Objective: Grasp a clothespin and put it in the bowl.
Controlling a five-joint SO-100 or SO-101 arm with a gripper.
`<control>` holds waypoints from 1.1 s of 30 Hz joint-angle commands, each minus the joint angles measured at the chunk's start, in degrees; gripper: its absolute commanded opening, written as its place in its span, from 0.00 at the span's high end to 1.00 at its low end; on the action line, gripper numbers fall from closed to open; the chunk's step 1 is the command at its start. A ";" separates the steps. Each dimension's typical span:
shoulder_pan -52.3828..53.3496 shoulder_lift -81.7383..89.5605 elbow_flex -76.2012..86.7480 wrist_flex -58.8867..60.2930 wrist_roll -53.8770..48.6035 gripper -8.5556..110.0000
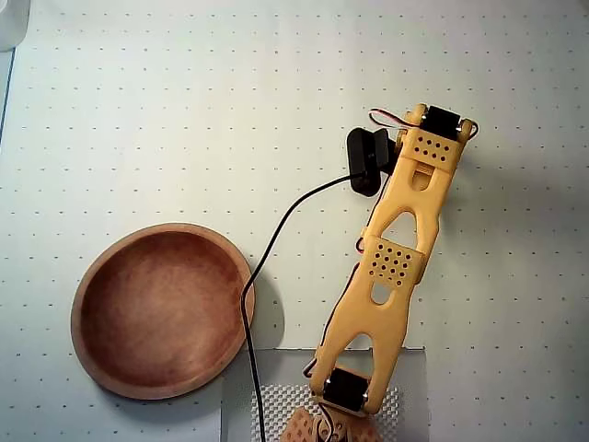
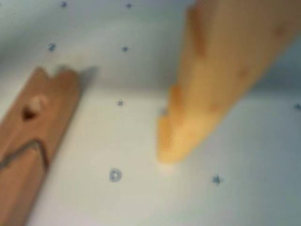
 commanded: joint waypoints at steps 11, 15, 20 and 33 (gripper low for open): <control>0.62 1.14 -2.46 1.67 -0.53 0.91; 0.62 1.14 -2.46 1.67 -0.44 0.97; 0.62 1.14 -2.46 1.67 -0.44 0.95; -0.18 8.88 -2.46 2.11 -0.53 0.95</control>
